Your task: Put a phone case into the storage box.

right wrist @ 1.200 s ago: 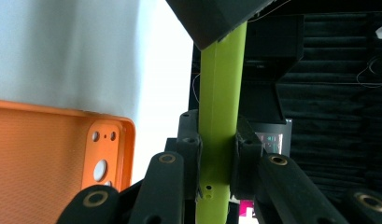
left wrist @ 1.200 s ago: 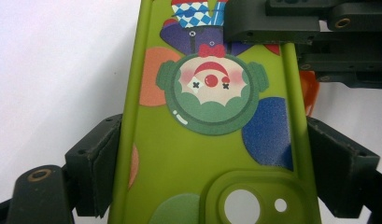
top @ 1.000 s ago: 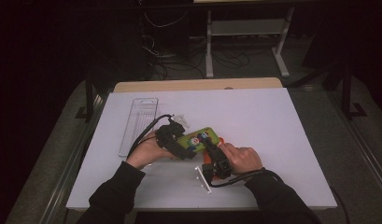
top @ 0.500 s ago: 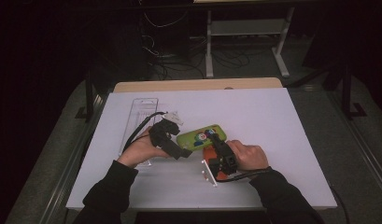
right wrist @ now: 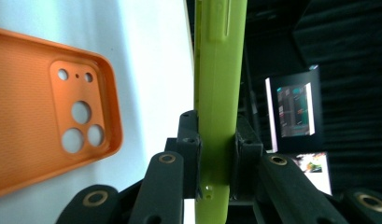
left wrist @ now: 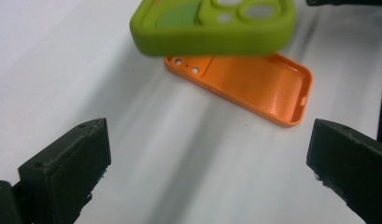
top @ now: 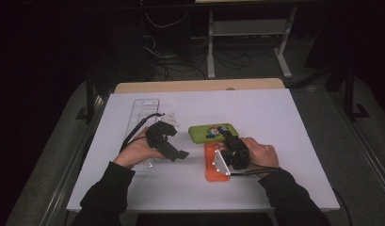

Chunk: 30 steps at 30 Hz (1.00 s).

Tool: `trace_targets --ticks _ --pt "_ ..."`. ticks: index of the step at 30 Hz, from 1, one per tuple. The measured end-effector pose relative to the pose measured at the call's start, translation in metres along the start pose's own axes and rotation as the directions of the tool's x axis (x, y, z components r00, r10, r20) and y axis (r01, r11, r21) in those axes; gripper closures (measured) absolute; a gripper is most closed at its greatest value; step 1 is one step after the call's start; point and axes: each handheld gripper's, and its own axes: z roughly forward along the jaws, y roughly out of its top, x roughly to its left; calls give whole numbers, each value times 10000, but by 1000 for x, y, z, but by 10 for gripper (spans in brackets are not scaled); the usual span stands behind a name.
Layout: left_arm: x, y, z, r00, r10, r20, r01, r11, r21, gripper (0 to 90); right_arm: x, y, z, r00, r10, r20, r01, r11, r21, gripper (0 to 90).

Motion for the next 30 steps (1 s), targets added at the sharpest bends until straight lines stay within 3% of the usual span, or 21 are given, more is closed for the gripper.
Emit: trace_targets --ticks 5,6,8,10,13,15,17,19,20,23,25,27,29,30 --pt "2 -1 -1 9999 104 -85 -102 9998 161 0 -5 -4 0 9937 1012 -471 -1007 9948 125 755" --pt "2 -1 0 10000 -58 -75 59 9999 127 0 -7 -5 0 9908 1212 -607 -1205 9926 154 755" --pt "2 -1 0 9997 -222 -104 223 9997 102 0 -9 -7 0 9829 1709 -679 -1699 9852 208 756" --pt "4 -1 1 9999 -22 -156 24 9999 123 0 -11 -9 1 9693 2308 -853 -2297 9730 222 755" --pt "4 -2 2 9996 -247 -151 248 9997 69 0 -15 -11 2 9578 2696 -998 -2677 9629 327 756" --pt "6 -2 1 9997 -74 -213 80 9996 252 0 -19 -14 2 9451 3038 -1204 -3019 9527 342 756" --pt "6 -3 2 9997 -152 -209 158 9995 261 0 -21 -14 2 9215 3590 -1485 -3563 9333 453 756" --pt "6 -3 2 9997 -93 -229 99 9997 244 0 -21 -14 2 8814 4411 -1688 -4393 8970 501 756" --pt "5 -3 3 9996 -141 -259 145 9998 151 0 -23 -16 2 8675 4638 -1800 -4615 8853 570 756" --pt "5 -2 2 9995 -53 -313 56 10000 82 0 -26 -19 4 8442 4961 -2032 -4948 8669 606 756" --pt "4 -2 2 9994 -146 -322 149 9999 71 0 -28 -21 4 8214 5253 -2223 -5244 8488 681 756" --pt "3 -3 2 9987 -403 -315 401 9992 -83 0 -30 -23 5 7849 5723 -2376 -5724 8165 759 756" --pt "4 -3 2 9989 -297 -358 294 9995 -103 0 -33 -24 5 7367 6255 -2569 -6269 7742 870 756" --pt "5 -3 1 9990 -216 -380 215 9998 -34 0 -34 -25 5 7039 6583 -2668 -6606 7447 949 756"
